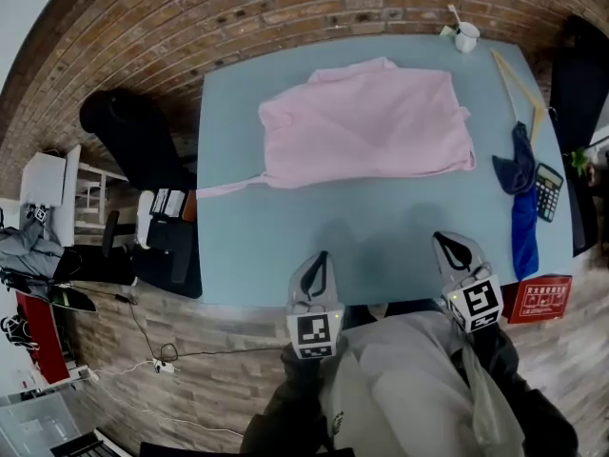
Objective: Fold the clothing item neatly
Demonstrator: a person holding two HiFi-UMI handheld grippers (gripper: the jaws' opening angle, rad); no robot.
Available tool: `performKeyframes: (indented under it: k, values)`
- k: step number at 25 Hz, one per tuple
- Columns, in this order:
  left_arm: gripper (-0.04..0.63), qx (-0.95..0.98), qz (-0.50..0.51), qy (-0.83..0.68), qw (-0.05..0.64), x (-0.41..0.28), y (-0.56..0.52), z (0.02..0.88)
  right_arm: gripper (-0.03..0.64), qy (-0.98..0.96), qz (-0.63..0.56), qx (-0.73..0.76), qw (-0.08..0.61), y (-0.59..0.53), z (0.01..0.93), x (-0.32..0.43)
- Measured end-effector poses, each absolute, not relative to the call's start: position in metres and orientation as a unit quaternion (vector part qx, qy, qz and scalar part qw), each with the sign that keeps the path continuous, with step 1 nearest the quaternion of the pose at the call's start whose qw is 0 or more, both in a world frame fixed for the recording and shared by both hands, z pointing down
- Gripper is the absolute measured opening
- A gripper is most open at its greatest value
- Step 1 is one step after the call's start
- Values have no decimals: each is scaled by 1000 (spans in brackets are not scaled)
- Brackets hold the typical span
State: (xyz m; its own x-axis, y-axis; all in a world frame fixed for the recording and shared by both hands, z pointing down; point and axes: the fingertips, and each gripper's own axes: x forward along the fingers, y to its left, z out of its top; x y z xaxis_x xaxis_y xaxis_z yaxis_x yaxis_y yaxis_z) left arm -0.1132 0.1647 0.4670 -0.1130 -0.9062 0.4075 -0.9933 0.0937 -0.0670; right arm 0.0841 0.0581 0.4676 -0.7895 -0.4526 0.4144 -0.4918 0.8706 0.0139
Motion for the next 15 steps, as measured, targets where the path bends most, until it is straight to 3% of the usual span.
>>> performKeyframes:
  k: [15]
  values:
    - [8, 686, 150, -699, 134, -174, 193, 471, 2, -929, 94, 294, 205, 113, 483, 27]
